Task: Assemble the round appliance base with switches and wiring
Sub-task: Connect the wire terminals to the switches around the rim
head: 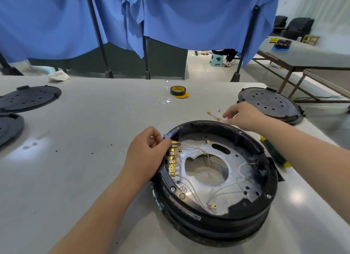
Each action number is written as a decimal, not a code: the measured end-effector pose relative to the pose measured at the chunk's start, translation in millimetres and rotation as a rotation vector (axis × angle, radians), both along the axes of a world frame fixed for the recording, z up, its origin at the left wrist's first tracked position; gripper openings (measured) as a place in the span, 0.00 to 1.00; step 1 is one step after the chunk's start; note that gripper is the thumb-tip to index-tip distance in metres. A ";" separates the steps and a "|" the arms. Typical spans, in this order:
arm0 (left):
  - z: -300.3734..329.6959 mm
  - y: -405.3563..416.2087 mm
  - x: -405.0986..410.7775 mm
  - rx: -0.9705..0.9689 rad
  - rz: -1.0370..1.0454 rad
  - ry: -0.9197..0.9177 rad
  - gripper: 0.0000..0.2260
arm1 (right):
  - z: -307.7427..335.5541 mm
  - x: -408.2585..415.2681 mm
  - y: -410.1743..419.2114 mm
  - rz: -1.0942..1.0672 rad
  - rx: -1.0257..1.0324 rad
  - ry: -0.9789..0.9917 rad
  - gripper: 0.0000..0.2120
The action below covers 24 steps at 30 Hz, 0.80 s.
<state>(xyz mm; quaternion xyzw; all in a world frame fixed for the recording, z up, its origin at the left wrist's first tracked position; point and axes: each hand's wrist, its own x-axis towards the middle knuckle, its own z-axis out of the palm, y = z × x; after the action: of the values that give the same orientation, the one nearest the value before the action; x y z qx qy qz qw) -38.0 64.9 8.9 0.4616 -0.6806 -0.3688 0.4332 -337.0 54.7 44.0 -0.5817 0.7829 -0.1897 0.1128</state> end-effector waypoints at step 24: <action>1.0 1.3 1.7 -0.028 -0.020 -0.012 0.13 | -11.5 -4.3 -28.0 0.076 0.081 0.135 0.03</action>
<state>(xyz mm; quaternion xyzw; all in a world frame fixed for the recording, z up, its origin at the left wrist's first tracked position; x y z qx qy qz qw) -36.2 66.1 9.9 0.4509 -0.6930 -0.3607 0.4316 -341.3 26.7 32.5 -0.6175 0.7730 -0.1140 0.0905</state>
